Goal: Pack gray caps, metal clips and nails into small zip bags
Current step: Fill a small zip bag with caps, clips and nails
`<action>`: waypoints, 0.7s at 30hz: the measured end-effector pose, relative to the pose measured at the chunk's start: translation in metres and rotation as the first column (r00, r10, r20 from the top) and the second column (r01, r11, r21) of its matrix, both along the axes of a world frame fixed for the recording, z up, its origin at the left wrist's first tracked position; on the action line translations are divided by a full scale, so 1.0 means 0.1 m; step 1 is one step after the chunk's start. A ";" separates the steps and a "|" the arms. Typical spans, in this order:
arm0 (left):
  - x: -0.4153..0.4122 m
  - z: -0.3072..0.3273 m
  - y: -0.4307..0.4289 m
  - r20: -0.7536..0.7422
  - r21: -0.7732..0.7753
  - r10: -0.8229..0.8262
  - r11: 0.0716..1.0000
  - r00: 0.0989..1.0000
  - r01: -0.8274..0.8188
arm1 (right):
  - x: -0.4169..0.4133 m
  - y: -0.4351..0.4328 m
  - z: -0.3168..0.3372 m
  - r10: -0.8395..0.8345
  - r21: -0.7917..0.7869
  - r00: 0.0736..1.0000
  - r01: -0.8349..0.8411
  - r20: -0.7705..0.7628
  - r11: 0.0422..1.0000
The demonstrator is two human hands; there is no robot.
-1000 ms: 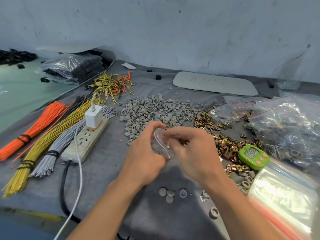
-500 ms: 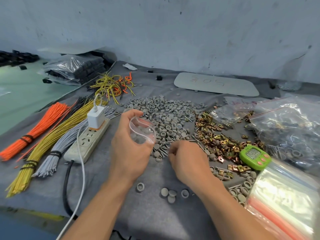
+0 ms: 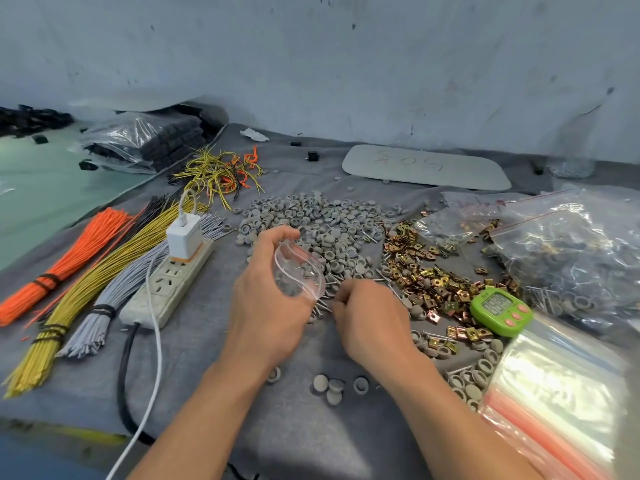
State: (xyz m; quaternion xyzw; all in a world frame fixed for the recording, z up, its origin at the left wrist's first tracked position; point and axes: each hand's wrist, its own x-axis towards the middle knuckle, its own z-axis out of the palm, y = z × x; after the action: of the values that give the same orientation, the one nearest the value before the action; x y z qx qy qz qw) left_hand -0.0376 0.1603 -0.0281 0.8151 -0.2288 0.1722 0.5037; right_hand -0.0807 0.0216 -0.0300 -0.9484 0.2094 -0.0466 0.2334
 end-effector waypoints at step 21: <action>0.10 -0.08 0.08 -0.078 0.015 0.025 1.000 0.997 -0.024 | 0.00 -0.15 0.10 -0.033 0.083 0.996 0.026 0.081 0.996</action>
State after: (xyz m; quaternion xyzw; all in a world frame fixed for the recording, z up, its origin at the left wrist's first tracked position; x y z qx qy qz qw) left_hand -0.0272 0.1684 -0.0356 0.8275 -0.2000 0.1445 0.5044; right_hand -0.0809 0.0062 -0.0196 -0.9322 0.2154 -0.0802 0.2797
